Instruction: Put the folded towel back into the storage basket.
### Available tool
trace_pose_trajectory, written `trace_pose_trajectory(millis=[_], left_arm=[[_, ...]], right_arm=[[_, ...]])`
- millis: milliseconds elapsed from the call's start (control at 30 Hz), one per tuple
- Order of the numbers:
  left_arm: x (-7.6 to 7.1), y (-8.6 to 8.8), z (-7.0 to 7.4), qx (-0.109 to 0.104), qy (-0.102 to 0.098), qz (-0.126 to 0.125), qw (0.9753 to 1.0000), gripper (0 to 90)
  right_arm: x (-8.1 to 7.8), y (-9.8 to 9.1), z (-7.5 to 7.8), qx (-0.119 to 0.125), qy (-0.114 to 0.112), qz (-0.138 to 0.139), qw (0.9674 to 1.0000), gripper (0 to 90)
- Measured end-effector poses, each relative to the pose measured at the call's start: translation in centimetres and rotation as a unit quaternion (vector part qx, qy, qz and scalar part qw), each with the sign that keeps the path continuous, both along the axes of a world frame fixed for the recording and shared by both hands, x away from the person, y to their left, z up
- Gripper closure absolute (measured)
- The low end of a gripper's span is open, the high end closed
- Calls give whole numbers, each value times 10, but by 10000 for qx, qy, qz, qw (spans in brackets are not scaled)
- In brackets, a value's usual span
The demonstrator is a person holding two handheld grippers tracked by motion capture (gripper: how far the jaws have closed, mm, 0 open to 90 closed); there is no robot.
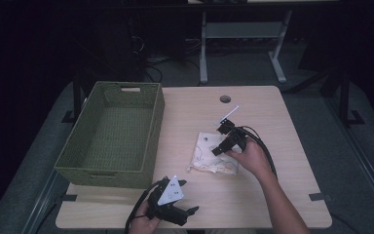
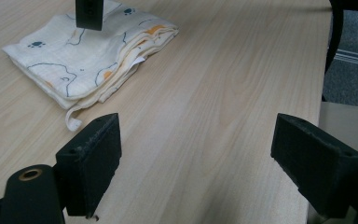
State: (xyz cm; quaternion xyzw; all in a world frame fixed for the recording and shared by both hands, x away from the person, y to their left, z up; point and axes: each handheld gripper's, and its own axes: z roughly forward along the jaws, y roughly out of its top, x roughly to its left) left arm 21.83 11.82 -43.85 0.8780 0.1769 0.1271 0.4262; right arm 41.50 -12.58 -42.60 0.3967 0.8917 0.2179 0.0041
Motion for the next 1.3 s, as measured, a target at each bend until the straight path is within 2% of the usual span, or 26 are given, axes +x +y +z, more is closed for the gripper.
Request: trace_pose_trajectory(millis=[300,533,667,1067,1200,1300], left_arm=[[0,0,0,-7,1,-3,10000,162],[0,0,0,-9,4,-2,10000,161],[0,0,0,-16,-2,-6,10000,161],[0,-1,0,9,3,-18,10000,161],[0,-1,-1,10,5,-23,10000,161],[0,-1,-1,5,9,-25,10000,161]], right_arm=[[3,3,-4,35,123,-193,9997,369],[4,7,-10,-62,155,-277,9995,385],[5,9,-13,-175,132,-306,9993,401],[0,22,-16,-762,-151,-220,9967,450],[1,24,-15,-848,-90,-193,9962,488],[2,25,-14,-883,-43,-156,9960,558]])
